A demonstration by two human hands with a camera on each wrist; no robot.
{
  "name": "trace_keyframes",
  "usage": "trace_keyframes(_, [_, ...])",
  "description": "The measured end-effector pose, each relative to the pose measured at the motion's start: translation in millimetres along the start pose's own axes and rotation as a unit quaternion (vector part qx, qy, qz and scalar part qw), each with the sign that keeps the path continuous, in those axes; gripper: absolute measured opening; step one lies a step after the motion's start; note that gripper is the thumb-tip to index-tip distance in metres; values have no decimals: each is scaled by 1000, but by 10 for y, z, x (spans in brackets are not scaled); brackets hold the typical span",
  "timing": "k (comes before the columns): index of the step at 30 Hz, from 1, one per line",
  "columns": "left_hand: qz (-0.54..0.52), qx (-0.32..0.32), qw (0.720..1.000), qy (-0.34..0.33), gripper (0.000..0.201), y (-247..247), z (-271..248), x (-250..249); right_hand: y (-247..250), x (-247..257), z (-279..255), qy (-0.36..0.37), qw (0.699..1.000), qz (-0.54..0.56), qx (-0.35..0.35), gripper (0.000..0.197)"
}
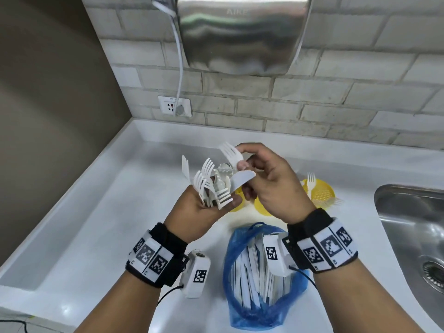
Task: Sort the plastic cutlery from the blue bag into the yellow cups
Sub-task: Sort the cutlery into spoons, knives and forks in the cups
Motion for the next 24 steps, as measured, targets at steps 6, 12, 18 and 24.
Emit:
trace_keyframes(6, [-62, 46, 997, -11, 24, -50, 6, -57, -140, -50, -88, -1, 995, 63, 83, 28])
trace_keyframes(12, [-87, 74, 993, -1, 30, -42, 13, -31, -100, -30, -70, 33, 997, 43, 52, 17])
trace_keyframes(18, [-100, 141, 985, 11, 33, -188, -15, -23, -84, -42, -22, 51, 998, 8, 21, 15])
trace_keyframes(24, [-108, 151, 983, 16, 33, -214, -11, -27, 3, 34, -8, 62, 991, 83, -82, 32])
Point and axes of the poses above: each hand's wrist, its own z-axis towards the middle knuckle, its own y-axis out of the back of the hand, x = y × z, the point moved 7 cm from there along z, towards the middle knuckle, and after that the axes turned 2 degrees about -z, right-handed, at the moved point
